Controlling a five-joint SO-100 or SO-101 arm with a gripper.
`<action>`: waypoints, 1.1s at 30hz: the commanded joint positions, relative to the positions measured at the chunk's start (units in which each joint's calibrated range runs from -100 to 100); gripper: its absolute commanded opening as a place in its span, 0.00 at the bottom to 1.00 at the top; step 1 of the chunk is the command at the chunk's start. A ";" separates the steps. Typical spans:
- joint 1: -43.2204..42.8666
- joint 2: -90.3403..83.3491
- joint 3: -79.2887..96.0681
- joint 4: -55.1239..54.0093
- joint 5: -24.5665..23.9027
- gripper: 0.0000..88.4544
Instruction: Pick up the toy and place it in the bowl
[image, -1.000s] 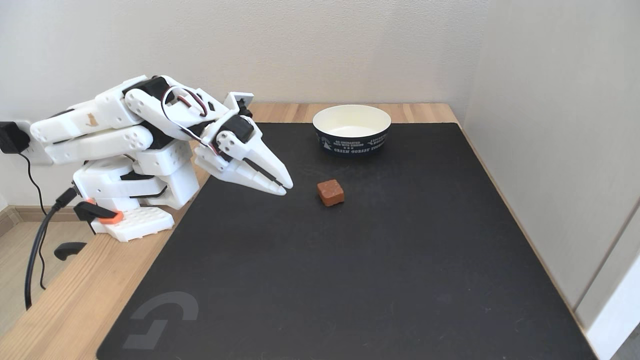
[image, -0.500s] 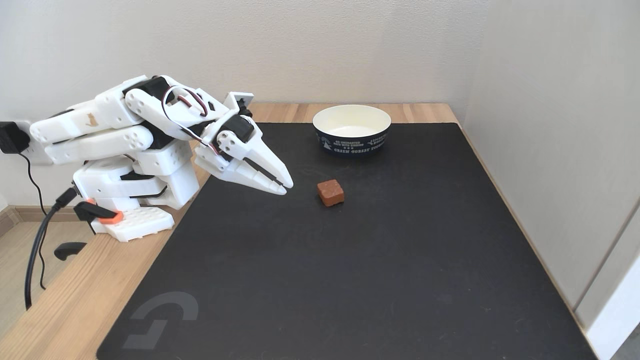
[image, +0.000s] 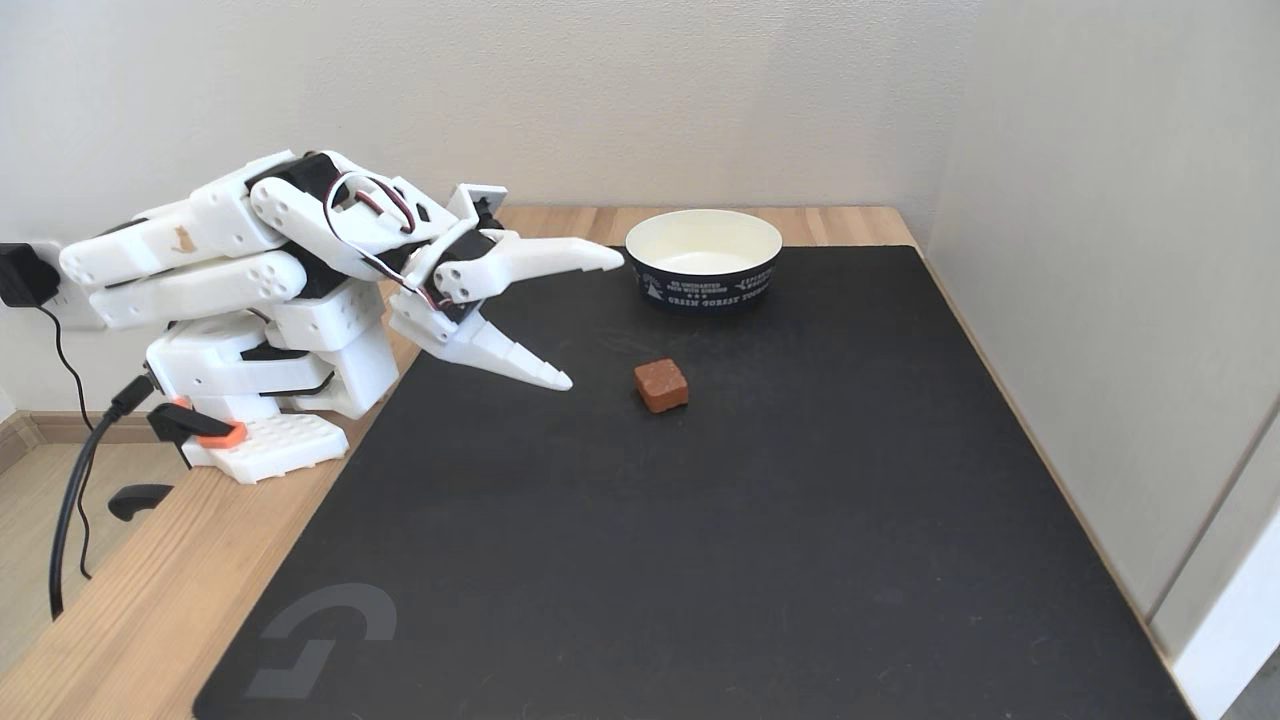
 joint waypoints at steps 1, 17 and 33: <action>-1.22 3.17 -4.90 3.16 0.02 0.55; -12.93 76.87 -64.92 13.83 0.17 0.55; -14.60 109.13 -85.02 17.81 0.59 0.55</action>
